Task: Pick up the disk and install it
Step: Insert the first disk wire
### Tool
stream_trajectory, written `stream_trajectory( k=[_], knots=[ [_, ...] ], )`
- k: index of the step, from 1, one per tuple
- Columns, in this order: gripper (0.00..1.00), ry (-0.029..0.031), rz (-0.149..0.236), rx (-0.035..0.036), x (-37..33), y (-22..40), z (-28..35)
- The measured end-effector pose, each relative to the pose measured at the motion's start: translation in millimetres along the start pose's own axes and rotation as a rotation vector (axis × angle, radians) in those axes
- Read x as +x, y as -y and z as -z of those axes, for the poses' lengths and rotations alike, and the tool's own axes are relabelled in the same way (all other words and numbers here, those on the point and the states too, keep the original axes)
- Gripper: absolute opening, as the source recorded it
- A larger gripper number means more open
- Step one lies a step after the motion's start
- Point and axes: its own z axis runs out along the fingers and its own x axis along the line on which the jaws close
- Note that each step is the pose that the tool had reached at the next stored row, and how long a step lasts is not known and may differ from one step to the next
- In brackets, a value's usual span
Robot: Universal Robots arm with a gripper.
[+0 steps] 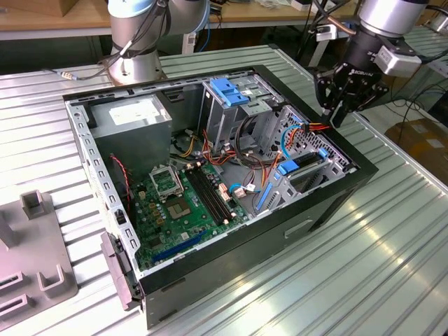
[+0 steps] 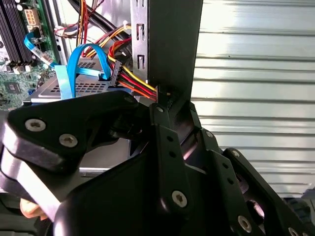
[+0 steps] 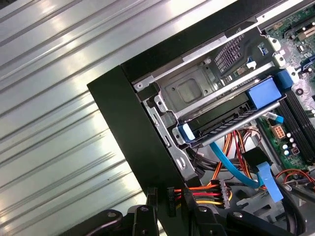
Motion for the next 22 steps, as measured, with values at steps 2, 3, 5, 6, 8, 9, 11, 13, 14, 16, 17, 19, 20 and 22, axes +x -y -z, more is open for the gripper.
stream_trajectory(
  k=[2,3,5,6,8,9,11,13,14,16,17,19,20,22],
  knots=[
    [0.33,-0.0035,0.002,0.0019,-1.5,-0.8,-0.1],
    [0.33,-0.0052,0.002,0.0028,-2.0,-1.1,-0.2],
    [0.33,-0.0073,0.002,0.0041,-2.6,-1.4,-0.8],
    [0.33,-0.0077,0.002,0.0039,-2.6,-1.4,-0.8],
    [0.31,-0.0077,0.002,0.0041,-2.7,-1.4,-0.9],
    [0.31,-0.0077,0.002,0.0041,-2.7,-1.4,-0.9],
    [0.18,-0.0079,0.002,0.0039,-2.7,-1.4,-0.8],
    [0.17,-0.0078,0.002,0.0040,-2.7,-1.4,-0.7],
    [0.17,-0.0075,0.002,0.0043,-2.7,-1.4,-0.4],
    [0.17,-0.0076,0.002,0.0041,-2.5,-1.5,1.9],
    [0.17,-0.0076,0.002,0.0042,-2.5,-1.5,2.6],
    [0.17,-0.0071,0.000,0.0049,-2.4,-1.6,4.7],
    [0.17,-0.0069,-0.001,0.0051,-2.3,-1.7,5.8],
    [0.17,-0.0068,-0.001,0.0052,-2.3,-1.7,6.3]
  ],
)
